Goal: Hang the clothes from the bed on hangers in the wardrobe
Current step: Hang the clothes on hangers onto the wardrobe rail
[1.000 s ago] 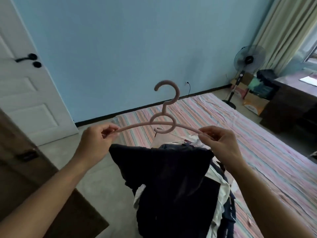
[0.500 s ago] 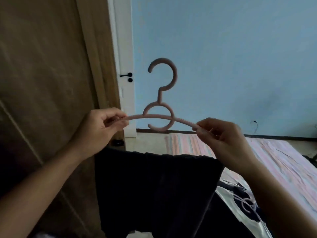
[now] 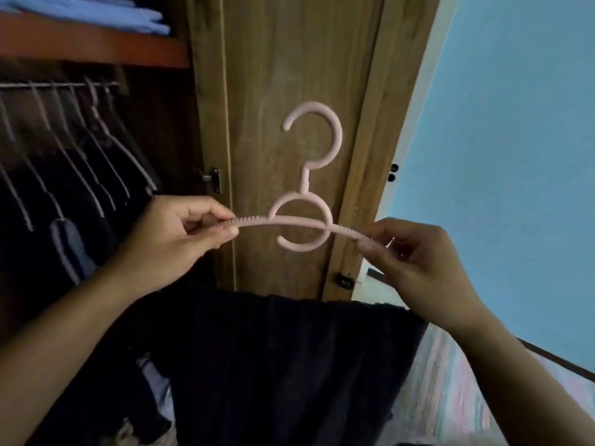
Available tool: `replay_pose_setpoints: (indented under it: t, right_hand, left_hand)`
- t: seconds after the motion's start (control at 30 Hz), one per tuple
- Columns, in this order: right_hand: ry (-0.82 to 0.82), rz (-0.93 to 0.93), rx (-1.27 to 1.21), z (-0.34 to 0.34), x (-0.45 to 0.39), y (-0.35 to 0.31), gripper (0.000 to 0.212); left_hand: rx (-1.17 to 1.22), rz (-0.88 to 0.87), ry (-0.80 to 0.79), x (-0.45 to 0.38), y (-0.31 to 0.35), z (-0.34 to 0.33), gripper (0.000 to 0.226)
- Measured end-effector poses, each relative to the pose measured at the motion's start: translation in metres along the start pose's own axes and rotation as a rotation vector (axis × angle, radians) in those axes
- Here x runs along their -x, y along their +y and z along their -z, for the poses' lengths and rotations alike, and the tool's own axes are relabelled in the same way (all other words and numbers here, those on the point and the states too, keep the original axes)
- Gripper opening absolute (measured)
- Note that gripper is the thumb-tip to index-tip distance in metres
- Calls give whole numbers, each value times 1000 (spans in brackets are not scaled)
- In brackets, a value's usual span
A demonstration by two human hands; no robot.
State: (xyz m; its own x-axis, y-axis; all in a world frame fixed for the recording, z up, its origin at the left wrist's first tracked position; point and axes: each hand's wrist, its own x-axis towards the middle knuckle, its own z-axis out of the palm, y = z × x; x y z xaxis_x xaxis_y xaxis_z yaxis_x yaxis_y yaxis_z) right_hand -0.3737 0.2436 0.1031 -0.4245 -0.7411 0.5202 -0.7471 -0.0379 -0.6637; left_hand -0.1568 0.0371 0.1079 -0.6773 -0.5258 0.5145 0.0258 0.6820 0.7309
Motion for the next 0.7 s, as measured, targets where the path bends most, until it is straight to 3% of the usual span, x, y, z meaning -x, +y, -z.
replay_pose_setpoints:
  t: [0.2, 0.37, 0.53, 0.7]
  right_hand:
    - [-131, 233, -8, -48, -40, -22, 7]
    - [-321, 370, -155, -86, -66, -39, 9]
    - [-467, 499, -189, -132, -82, -66, 14]
    - [-554, 478, -232, -178, -88, -95, 13]
  left_hand:
    - [-73, 88, 180, 32, -4, 44, 13]
    - [-72, 156, 338, 60, -6, 73, 10]
    - [-156, 180, 374, 84, -6, 102, 6]
    - [-216, 218, 430, 109, -15, 140, 5]
